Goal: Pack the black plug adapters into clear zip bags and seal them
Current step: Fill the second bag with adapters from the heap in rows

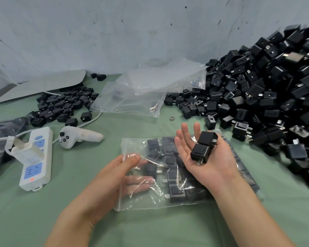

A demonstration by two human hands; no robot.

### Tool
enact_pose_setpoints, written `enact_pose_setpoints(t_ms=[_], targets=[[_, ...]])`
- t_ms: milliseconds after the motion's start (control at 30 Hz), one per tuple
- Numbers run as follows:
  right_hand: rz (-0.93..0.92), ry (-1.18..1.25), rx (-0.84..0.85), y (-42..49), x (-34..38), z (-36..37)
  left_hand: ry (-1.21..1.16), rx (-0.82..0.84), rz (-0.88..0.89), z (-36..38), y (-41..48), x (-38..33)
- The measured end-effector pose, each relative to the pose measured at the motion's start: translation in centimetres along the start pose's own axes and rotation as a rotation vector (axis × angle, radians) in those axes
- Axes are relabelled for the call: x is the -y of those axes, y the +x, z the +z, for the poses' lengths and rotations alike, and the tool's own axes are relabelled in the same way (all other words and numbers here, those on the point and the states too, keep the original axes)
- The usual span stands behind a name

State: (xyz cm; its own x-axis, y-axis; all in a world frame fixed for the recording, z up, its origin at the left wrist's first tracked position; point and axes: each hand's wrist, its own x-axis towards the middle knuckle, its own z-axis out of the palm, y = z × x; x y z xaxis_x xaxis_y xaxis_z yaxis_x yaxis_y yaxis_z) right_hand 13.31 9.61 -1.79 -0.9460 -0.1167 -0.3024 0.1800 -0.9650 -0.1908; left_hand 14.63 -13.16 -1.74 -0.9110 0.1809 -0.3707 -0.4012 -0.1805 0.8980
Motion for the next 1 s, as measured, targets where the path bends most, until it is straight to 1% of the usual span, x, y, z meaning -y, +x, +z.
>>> enact_pose_setpoints(t_ms=[200, 400, 567, 767, 1000], targets=[[0.011, 0.005, 0.010, -0.01, 0.00, -0.08, -0.025, -0.046, 0.026, -0.23, 0.05, -0.32], [0.016, -0.006, 0.013, -0.06, -0.02, -0.03, -0.084, -0.056, 0.051, 0.25, 0.02, -0.29], [0.013, -0.013, 0.008, -0.06, 0.02, 0.00, -0.086, -0.043, 0.061, 0.35, -0.06, -0.22], [0.013, -0.009, -0.002, -0.07, 0.00, -0.07, -0.039, -0.007, 0.010, -0.26, -0.08, -0.29], [0.010, -0.013, -0.010, -0.14, -0.05, 0.02, -0.092, 0.001, 0.022, 0.33, 0.13, -0.07]])
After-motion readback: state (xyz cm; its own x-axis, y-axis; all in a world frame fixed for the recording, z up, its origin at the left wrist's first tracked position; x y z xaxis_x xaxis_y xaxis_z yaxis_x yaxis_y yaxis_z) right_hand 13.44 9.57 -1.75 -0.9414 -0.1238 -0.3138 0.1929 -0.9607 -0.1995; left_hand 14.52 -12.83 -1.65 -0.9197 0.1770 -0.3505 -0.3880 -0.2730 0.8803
